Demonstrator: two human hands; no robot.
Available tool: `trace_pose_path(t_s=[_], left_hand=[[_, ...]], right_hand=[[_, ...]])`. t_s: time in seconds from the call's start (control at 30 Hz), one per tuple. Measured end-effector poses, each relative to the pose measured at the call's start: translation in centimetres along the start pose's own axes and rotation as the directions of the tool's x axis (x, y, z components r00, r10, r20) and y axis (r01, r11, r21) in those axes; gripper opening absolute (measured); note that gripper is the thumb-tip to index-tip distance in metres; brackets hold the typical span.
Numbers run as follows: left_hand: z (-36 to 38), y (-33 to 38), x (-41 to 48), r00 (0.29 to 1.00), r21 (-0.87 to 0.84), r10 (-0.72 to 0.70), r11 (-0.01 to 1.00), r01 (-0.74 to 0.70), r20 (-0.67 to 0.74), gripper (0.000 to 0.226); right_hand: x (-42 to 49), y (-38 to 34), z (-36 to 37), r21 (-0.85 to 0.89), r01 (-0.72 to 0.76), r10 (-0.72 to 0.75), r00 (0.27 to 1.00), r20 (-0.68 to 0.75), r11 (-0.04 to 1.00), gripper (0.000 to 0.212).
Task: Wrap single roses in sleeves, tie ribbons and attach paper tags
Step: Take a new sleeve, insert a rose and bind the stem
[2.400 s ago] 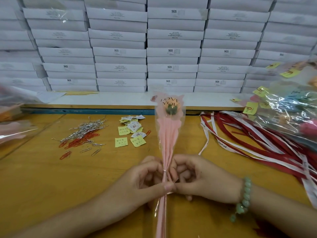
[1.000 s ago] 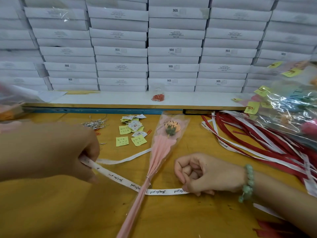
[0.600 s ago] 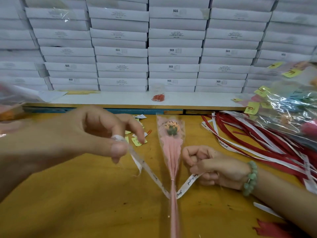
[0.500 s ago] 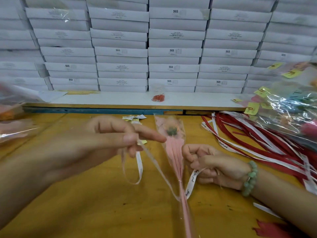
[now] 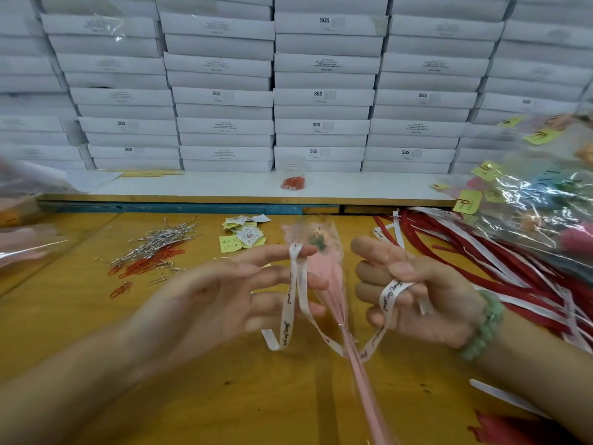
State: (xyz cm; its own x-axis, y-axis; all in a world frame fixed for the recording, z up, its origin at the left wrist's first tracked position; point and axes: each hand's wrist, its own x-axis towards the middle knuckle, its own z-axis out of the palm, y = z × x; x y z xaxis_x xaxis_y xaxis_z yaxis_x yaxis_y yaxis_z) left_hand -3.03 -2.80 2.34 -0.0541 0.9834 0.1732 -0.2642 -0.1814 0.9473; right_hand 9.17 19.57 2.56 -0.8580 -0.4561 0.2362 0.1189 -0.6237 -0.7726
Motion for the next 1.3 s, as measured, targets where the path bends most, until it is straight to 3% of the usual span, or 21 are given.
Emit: trace_pose_path(t_s=[0.27, 0.4, 0.5, 0.57, 0.67, 0.77, 0.87, 1.0, 1.13, 1.2, 1.3], left_hand=[[-0.3, -1.3, 0.0, 0.991, 0.212, 0.012, 0.977, 0.017, -0.134, 0.05], [0.0, -1.6, 0.1, 0.994, 0.197, -0.002, 0.98, 0.023, -0.111, 0.045], [0.4, -1.5, 0.1, 0.993, 0.168, -0.004, 0.986, 0.024, -0.119, 0.048], [0.6, -1.5, 0.1, 0.992, 0.135, -0.011, 0.991, 0.028, -0.126, 0.05], [0.7, -1.7, 0.2, 0.987, 0.133, -0.012, 0.99, 0.034, -0.162, 0.05], [0.5, -1.9, 0.2, 0.977, 0.14, 0.007, 0.99, 0.024, -0.213, 0.051], [0.3, -1.9, 0.2, 0.963, 0.117, 0.015, 0.993, 0.017, -0.27, 0.054], [0.2, -2.0, 0.1, 0.954, 0.013, 0.002, 1.0, 0.002, -0.3, 0.056], [0.0, -2.1, 0.2, 0.95, -0.004, 0.021, 1.0, -0.023, -0.31, 0.058], [0.1, -2.1, 0.2, 0.951, 0.002, 0.037, 0.999, -0.038, -0.306, 0.06], [0.2, -2.2, 0.2, 0.95, 0.009, 0.068, 0.998, -0.068, -0.305, 0.065]], right_hand=[[-0.3, 0.0, -0.3, 0.166, 0.015, 0.005, 0.992, -0.123, 0.986, 0.012], [-0.2, 0.5, 0.4, 0.117, -0.097, 0.092, 0.995, 0.042, 0.988, 0.013], [-0.1, 1.2, 1.1, 0.054, -0.218, 0.202, 0.956, 0.214, 0.974, 0.013], [0.0, 1.3, 1.2, 0.012, -0.224, 0.215, 0.947, 0.237, 0.975, 0.013], [0.0, 0.8, 0.3, -0.028, -0.099, 0.101, 0.992, 0.08, 0.995, 0.012], [-0.2, 0.1, -1.1, -0.241, 0.005, -0.082, 0.948, -0.309, 0.971, 0.011], [-0.5, 0.0, -2.2, -0.566, -0.092, -0.273, 0.805, -0.527, 0.819, 0.011], [-0.5, 0.5, -2.3, -0.779, -0.336, -0.394, 0.716, -0.576, 0.529, 0.01], [-0.6, 1.2, -2.2, -0.751, -0.656, -0.471, 0.688, -0.551, -0.079, 0.007], [-0.7, 1.4, -1.9, -0.713, -0.682, -0.453, 0.693, -0.56, -0.162, 0.014], [-0.5, 1.3, -1.4, -0.747, -0.649, -0.381, 0.733, -0.564, -0.143, 0.017]])
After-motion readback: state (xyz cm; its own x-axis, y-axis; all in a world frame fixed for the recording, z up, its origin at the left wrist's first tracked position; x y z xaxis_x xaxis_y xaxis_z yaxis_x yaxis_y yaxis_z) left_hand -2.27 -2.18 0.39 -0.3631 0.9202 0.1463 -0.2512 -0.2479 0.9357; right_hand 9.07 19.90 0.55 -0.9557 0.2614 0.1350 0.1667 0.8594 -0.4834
